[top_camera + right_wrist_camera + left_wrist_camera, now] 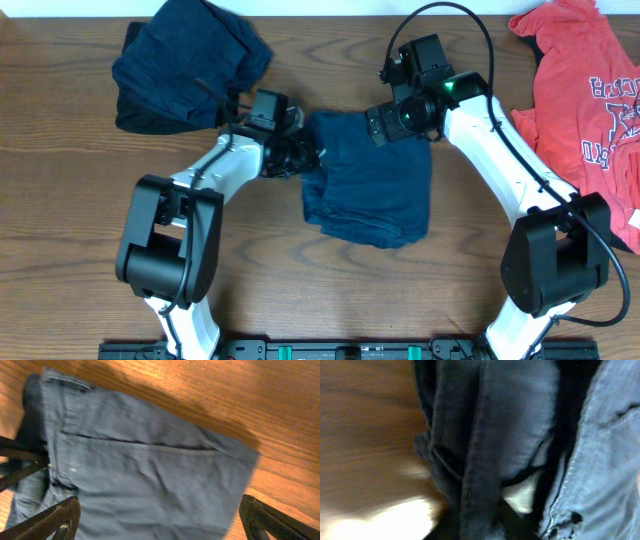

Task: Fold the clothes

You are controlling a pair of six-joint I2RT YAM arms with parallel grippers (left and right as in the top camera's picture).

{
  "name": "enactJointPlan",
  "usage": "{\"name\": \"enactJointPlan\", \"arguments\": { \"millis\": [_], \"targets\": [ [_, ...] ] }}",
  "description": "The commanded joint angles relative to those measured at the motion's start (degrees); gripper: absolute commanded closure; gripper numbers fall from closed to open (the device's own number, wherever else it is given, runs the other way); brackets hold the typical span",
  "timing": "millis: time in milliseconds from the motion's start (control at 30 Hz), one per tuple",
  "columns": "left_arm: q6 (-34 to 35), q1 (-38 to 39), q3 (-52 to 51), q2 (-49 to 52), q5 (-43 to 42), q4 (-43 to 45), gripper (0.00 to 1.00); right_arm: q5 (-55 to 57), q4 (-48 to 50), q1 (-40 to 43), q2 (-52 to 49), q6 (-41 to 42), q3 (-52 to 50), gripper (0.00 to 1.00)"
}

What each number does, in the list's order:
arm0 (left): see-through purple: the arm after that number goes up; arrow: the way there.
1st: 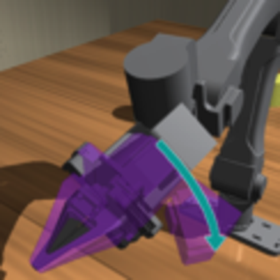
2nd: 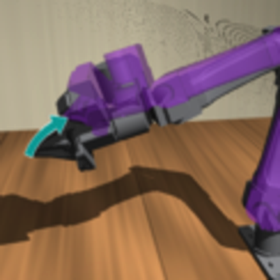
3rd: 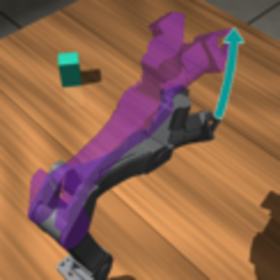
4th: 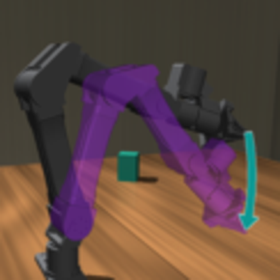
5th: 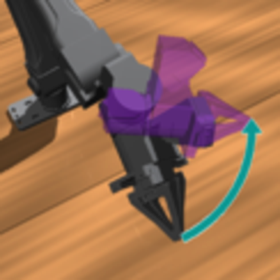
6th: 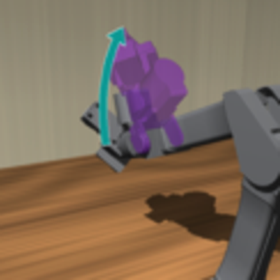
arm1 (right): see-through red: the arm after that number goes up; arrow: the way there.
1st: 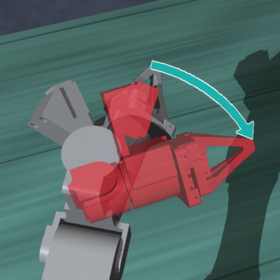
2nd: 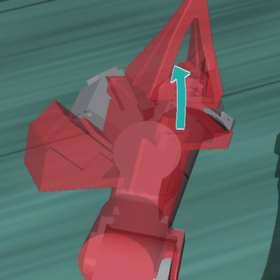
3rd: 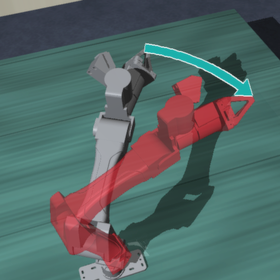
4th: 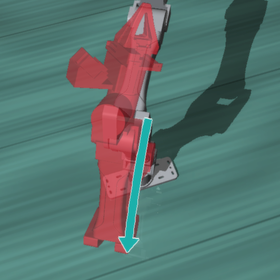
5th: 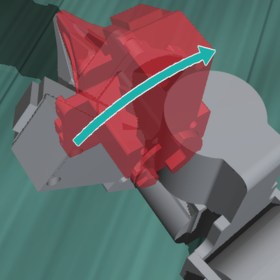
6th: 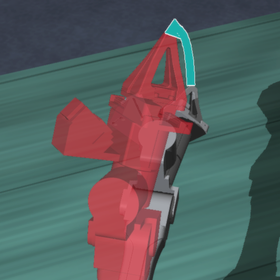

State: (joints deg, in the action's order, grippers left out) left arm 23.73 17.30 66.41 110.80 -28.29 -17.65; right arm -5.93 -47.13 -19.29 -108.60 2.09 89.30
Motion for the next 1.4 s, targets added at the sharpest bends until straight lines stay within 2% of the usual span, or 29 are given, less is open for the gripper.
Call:
{"name": "enactJointPlan", "arguments": {
  "millis": [0, 300, 533, 900, 1233, 1267, 1333, 1367],
  "targets": [
    [0.66, 1.6, 0.24, 0.87, -1.09, 1.77, 0.94, 0.11, -0.31, 0.59, 0.59, -0.9, 0.7, 0.01],
    [0.61, 0.22, 0.26, 0.09, -1.11, 4.0, 0.94, -0.33, -3.32, 2.73, 2.08, 0.48, 0.72, 0.01],
    [0.5, -2.51, 0.26, -5.16, -1.09, 3.41, 0.94, -2.01, -9.01, 6.27, 4.02, 0.85, 0.72, 0.02],
    [0.39, -2.05, 0.26, -14.71, -0.81, 2.73, 0.94, -3.61, -13.11, 9.66, 4.02, 0.83, 0.7, 0.02],
    [0.35, 2.14, 0.24, -14.36, -0.83, 0.2, 0.94, -3.58, -13.33, 9.68, 4.02, 0.85, 0.7, 0.03],
    [0.33, 2.62, 0.24, -14.36, -0.83, 0.2, 0.89, -3.58, -13.44, 9.68, 4.02, 0.85, 0.7, 0.02],
    [0.09, 3.48, 0.24, -14.36, -0.83, 0.15, 0.53, -3.58, -13.66, 9.7, 4.02, 0.85, 0.7, 0.02],
    [-0.5, 3.61, 0.24, -14.36, -0.83, 0.13, 0.38, -3.56, -13.66, 9.7, 4.02, 0.83, 0.7, 0.02]
  ]
}}
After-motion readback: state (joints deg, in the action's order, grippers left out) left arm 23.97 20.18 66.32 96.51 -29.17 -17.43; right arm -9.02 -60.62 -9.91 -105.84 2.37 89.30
